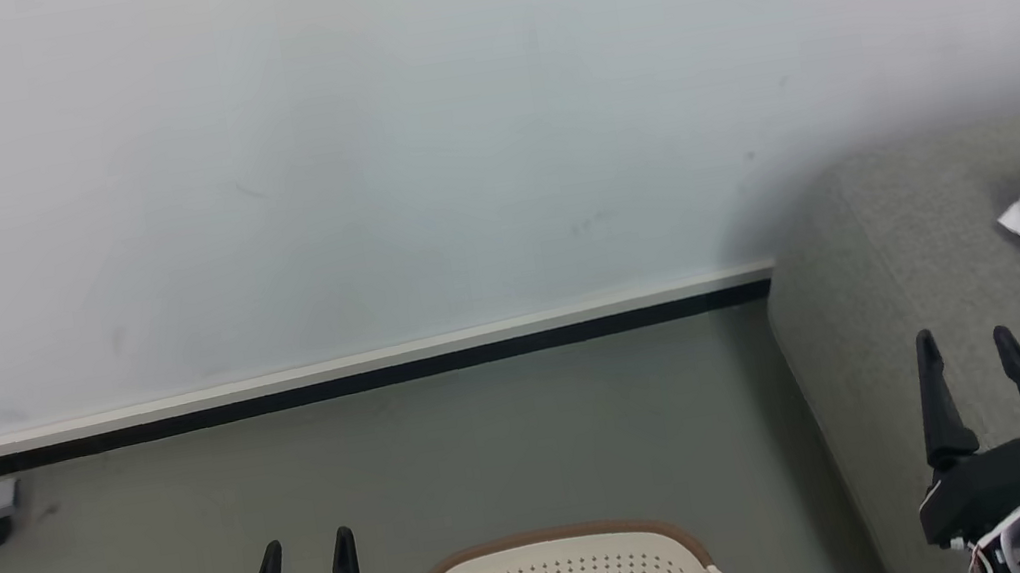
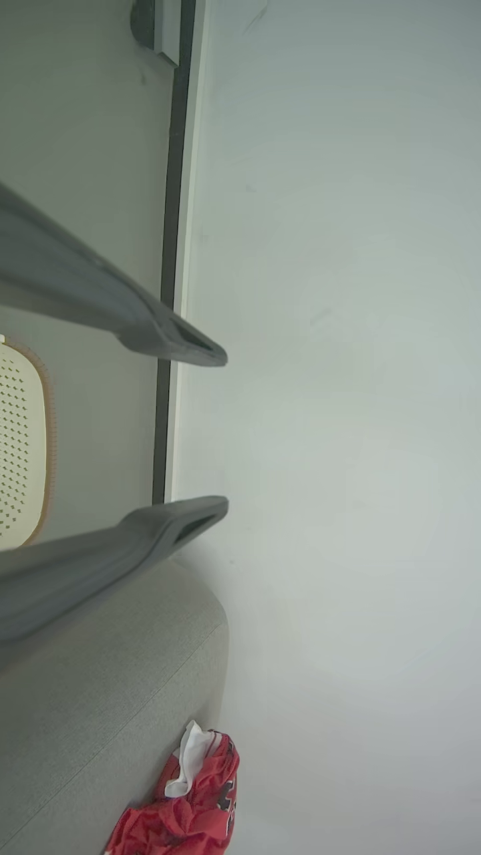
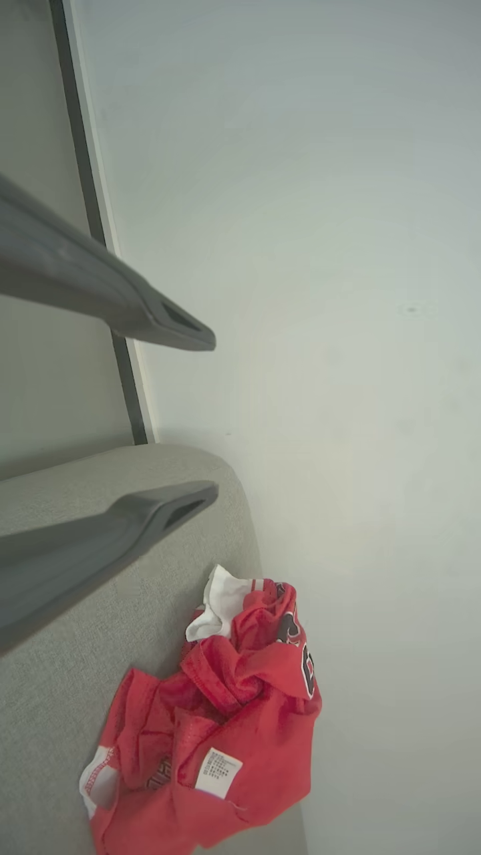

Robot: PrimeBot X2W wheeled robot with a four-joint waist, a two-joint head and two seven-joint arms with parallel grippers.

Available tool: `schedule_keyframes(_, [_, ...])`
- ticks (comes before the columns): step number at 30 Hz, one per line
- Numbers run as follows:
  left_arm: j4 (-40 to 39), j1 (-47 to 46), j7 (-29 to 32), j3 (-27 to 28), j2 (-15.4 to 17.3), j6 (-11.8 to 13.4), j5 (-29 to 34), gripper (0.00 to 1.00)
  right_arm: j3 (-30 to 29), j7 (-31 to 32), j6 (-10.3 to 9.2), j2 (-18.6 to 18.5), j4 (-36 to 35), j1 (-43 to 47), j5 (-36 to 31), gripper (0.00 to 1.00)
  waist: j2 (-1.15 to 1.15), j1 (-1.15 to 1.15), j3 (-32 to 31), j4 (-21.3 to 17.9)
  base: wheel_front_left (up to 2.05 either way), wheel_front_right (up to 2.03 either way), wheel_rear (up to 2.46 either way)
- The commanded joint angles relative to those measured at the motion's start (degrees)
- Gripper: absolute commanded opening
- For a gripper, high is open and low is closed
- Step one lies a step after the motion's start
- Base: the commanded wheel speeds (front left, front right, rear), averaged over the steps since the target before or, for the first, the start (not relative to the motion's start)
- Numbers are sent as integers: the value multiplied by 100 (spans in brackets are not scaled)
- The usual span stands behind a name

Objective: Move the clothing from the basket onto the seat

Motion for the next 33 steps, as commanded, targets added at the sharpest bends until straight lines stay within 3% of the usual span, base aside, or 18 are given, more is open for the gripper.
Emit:
schedule_keyframes(1, [24,-22,-23,95,17,-130,80,100,72,33,-2,55,-134,211,-54,100,1,0,-208,273,0,0,0])
schedule_keyframes(5, [59,10,-23,272,17,-237,231,100,230,46,-2,142,-345,438,16,100,1,0,-266,369,0,0,0])
schedule_keyframes(15, [189,149,-24,713,-62,8,353,100,836,73,-2,177,-552,902,276,100,1,0,-307,319,0,0,0])
schedule_keyframes(33, [259,432,-24,845,-48,-188,630,100,1370,121,-2,181,-417,1161,281,100,1,0,-192,113,0,0,0])
